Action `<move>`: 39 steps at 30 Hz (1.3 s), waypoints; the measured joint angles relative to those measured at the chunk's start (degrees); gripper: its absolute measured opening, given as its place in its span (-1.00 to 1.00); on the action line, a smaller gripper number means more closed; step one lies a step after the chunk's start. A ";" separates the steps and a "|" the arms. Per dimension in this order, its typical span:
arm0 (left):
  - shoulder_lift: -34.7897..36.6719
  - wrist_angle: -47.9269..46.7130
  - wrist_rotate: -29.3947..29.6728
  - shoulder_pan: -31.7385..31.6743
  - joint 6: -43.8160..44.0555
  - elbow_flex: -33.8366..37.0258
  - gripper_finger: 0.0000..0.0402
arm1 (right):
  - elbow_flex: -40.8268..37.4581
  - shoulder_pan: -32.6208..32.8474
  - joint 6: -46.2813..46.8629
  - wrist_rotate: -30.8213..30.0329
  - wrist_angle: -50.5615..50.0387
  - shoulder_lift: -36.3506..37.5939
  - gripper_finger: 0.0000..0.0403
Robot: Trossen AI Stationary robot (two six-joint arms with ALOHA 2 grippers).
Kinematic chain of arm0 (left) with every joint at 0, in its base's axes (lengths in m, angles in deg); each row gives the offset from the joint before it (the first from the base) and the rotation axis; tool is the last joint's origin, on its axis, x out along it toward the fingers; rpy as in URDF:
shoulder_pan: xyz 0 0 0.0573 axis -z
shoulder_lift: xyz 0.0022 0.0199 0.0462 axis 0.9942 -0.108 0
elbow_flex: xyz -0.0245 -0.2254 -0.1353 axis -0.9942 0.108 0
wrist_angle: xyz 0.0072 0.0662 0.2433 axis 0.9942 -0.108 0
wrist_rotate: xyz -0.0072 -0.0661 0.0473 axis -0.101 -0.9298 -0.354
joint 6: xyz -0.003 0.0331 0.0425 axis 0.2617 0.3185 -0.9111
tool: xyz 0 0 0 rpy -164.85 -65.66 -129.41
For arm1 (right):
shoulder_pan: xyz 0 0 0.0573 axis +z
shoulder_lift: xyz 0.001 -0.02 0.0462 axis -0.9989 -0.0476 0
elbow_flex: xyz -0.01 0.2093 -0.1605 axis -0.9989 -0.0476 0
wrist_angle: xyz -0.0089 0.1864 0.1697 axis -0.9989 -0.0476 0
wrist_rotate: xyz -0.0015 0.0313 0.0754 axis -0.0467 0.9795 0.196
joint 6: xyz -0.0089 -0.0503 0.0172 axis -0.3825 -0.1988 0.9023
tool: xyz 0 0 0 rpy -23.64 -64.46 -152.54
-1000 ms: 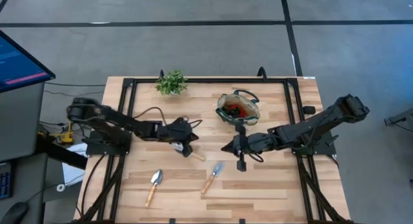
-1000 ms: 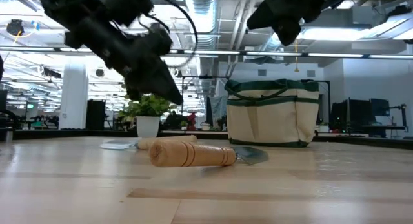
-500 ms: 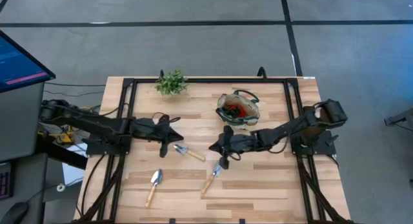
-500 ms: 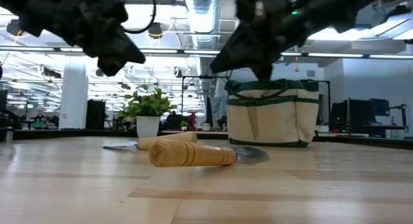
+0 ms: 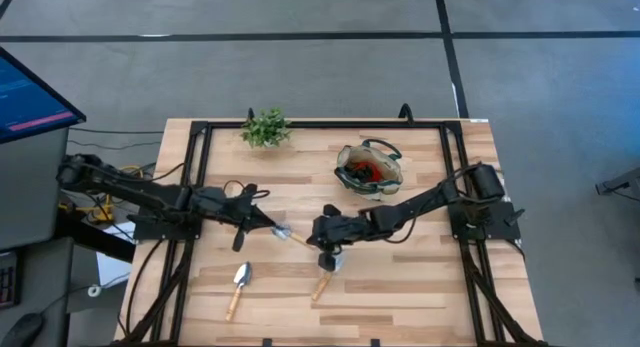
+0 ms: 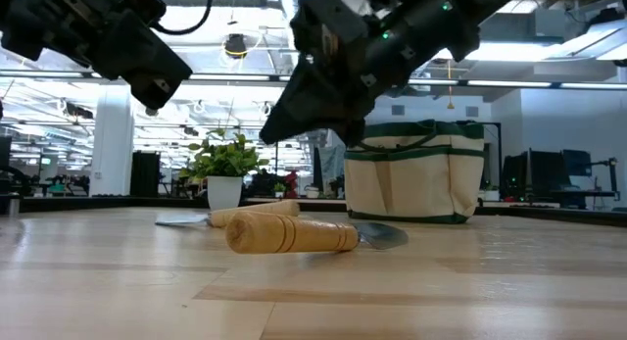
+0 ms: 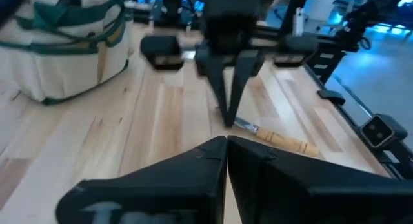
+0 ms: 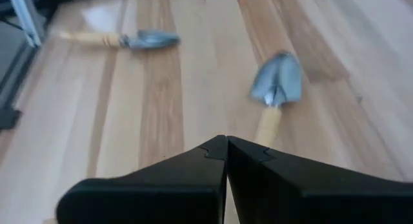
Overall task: Pick & Place Garden tools in Gardening bag
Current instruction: Put the trowel into the gardening bag
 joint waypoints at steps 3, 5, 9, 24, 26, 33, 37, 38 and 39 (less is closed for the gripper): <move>-0.01 -0.12 0.01 0.76 -0.82 0.01 -0.99 | 0.85 -0.27 1.74 0.00 -0.79 -1.12 -0.99; 0.00 -0.09 -0.13 1.34 -1.14 0.01 -0.99 | 0.57 -0.50 2.09 -0.02 -2.18 -1.30 -0.95; -0.01 -0.01 -0.39 2.07 -1.15 0.01 -0.99 | 1.12 -0.81 3.08 -0.24 -2.93 -1.57 -0.75; -0.01 0.29 -0.39 2.18 -1.13 0.01 -0.99 | 0.97 -2.03 12.01 -0.17 -6.86 -1.69 -0.24; -0.01 0.29 -0.39 2.18 -1.13 0.01 -0.99 | 0.97 -2.03 12.15 -0.20 -7.60 -1.69 -0.27; -0.01 0.36 -0.39 2.16 -1.13 0.01 -0.99 | 0.97 -1.97 12.05 -0.26 -7.40 -1.69 -0.39; -0.01 0.40 -0.39 2.16 -1.13 0.01 -0.99 | 0.97 -1.97 11.86 -0.42 -7.31 -1.69 -0.41; -0.01 0.40 -0.39 2.16 -1.11 0.01 -0.99 | 0.97 -1.97 11.84 -0.47 -7.19 -1.69 -0.41; -0.01 0.40 -0.39 2.16 -1.11 0.01 -0.99 | 0.97 -1.97 11.82 -0.76 -7.19 -1.69 -0.41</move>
